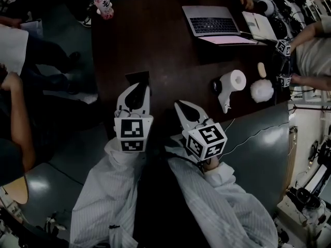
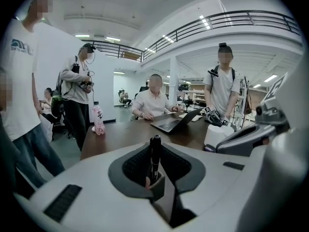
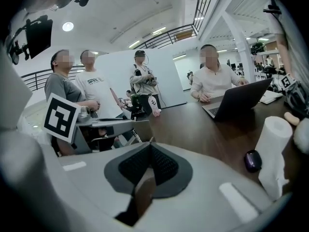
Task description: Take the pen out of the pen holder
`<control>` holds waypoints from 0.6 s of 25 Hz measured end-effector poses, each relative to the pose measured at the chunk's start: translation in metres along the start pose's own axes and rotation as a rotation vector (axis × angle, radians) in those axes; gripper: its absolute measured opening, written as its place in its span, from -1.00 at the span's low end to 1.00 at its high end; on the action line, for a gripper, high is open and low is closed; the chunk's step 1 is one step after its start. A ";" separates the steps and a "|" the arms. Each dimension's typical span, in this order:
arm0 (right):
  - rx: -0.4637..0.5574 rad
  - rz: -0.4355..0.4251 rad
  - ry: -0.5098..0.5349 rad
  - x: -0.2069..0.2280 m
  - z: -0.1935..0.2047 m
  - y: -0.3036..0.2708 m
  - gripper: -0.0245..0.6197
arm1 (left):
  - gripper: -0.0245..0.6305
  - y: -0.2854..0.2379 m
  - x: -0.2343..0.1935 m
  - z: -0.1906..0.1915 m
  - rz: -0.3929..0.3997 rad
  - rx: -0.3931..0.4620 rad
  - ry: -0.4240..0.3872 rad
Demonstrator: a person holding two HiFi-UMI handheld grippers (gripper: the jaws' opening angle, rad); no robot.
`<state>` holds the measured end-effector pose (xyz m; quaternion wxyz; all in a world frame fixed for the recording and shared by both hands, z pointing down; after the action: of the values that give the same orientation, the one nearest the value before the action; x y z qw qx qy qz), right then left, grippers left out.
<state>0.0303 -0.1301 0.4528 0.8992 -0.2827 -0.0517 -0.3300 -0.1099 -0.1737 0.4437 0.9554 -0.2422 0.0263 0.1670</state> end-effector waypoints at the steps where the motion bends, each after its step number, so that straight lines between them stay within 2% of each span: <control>1: 0.005 -0.008 -0.001 -0.002 -0.001 0.000 -0.92 | -0.73 0.007 0.000 -0.005 0.000 0.016 0.002; 8: 0.064 -0.066 0.059 -0.028 -0.023 -0.005 -0.92 | -0.73 0.058 -0.010 -0.037 -0.026 0.142 0.033; 15: 0.130 -0.123 0.144 -0.061 -0.062 -0.016 -0.92 | -0.73 0.105 -0.028 -0.057 -0.084 0.204 0.044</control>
<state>-0.0328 -0.1386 0.3916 0.8951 -0.1957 -0.0255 -0.3998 -0.1690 -0.1224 0.3492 0.9804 -0.1484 0.0538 0.1182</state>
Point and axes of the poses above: the fingertips, and each gripper's own axes: y backward along the fingers, x to its right, z out of its underside, the point moved 4 cm from there along y, backward along the fingers, and after that the axes turned 5 degrees about y, right-handed, at the moved point
